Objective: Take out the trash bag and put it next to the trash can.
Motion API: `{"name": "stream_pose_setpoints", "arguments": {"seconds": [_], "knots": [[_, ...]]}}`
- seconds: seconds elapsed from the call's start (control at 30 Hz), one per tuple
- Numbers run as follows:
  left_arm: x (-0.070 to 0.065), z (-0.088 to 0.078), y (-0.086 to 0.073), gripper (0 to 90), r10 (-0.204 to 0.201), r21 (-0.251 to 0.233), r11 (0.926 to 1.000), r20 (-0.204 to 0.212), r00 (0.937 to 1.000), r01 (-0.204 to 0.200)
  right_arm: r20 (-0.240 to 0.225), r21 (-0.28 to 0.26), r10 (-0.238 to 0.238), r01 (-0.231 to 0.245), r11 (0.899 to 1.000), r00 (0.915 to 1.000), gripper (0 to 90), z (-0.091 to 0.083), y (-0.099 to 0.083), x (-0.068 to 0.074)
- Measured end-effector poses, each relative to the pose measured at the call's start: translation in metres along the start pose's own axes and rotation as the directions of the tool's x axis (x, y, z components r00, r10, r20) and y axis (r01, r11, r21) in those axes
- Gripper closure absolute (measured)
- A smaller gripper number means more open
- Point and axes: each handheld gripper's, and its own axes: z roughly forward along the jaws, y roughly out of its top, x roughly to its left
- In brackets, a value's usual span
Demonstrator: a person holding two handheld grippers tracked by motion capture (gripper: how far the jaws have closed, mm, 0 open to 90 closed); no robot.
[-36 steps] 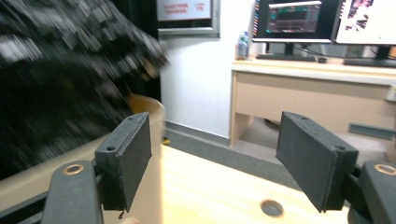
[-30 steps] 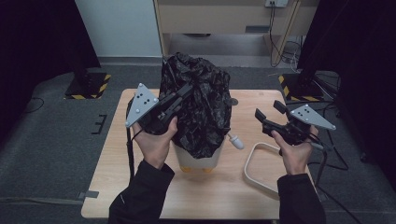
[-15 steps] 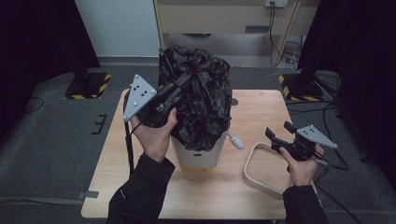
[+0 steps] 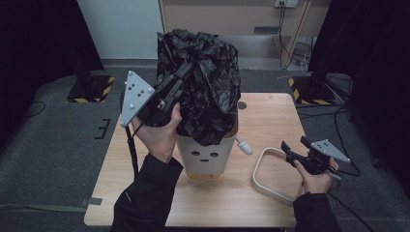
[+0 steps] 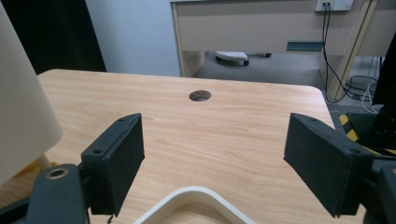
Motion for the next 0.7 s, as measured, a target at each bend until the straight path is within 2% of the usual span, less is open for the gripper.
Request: {"name": "stream_pose_setpoints", "arguments": {"seconds": [0.07, 0.23, 0.43, 0.7], "knots": [[0.002, -0.002, 0.003, 89.3, -0.005, -0.028, 0.9996, -0.011, 0.9999, 0.004, 0.010, 0.009, -0.010, 0.010, 1.000, 0.9999, 19.9, -0.001, -0.002, -0.002], [0.008, -0.005, 0.011, 89.3, -0.017, -0.070, 0.9974, -0.030, 0.9994, 0.015, 0.022, 0.015, 0.000, -0.001, 1.000, 0.9998, 19.8, -0.001, -0.007, -0.004], [0.014, -0.010, 0.019, 89.3, -0.013, -0.116, 0.9933, -0.055, 0.9984, 0.006, 0.026, 0.036, -0.007, 0.006, 0.999, 0.9996, 19.8, -0.001, -0.012, -0.004], [0.020, -0.021, 0.038, 89.3, 0.013, -0.143, 0.9893, -0.086, 0.9962, -0.025, 0.038, 0.047, -0.013, 0.011, 0.999, 0.9992, 19.8, 0.000, -0.017, -0.006]]}}
